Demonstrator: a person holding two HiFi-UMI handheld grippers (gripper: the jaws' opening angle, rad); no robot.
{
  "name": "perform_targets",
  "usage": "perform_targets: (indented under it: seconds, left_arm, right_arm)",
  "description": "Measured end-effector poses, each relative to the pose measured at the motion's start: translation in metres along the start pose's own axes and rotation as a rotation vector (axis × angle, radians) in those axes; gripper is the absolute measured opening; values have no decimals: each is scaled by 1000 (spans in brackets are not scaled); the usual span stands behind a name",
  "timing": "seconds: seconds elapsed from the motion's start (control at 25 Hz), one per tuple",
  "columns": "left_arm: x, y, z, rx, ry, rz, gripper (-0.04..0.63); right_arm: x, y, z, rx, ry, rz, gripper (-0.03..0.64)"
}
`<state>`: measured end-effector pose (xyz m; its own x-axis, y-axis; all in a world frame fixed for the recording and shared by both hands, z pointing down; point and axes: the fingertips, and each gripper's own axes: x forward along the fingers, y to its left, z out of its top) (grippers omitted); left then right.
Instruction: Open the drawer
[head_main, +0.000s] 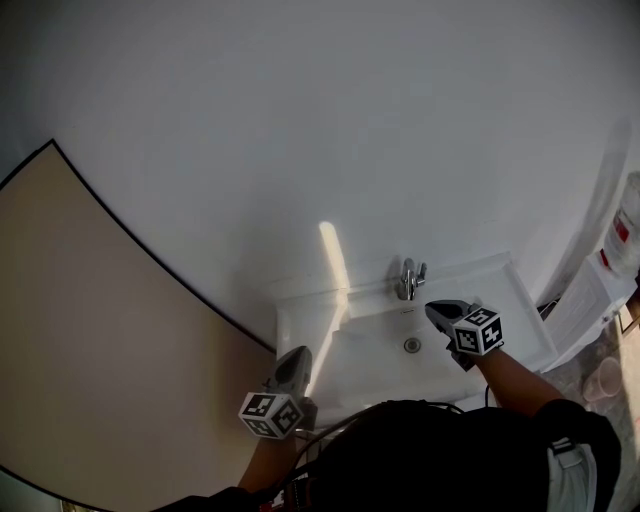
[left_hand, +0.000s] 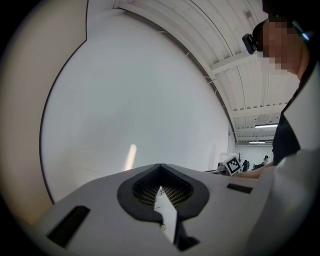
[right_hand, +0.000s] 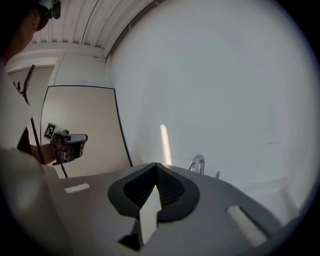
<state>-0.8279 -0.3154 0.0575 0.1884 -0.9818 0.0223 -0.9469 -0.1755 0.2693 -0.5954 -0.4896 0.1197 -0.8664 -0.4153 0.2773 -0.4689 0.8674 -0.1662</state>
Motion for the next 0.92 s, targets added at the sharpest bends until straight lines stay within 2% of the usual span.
perform_targets:
  seconds: [0.92]
  left_arm:
    - [7,12,6,0,0,-13,-9]
  right_arm:
    - [13,-5,2,-6,0,-21,-2]
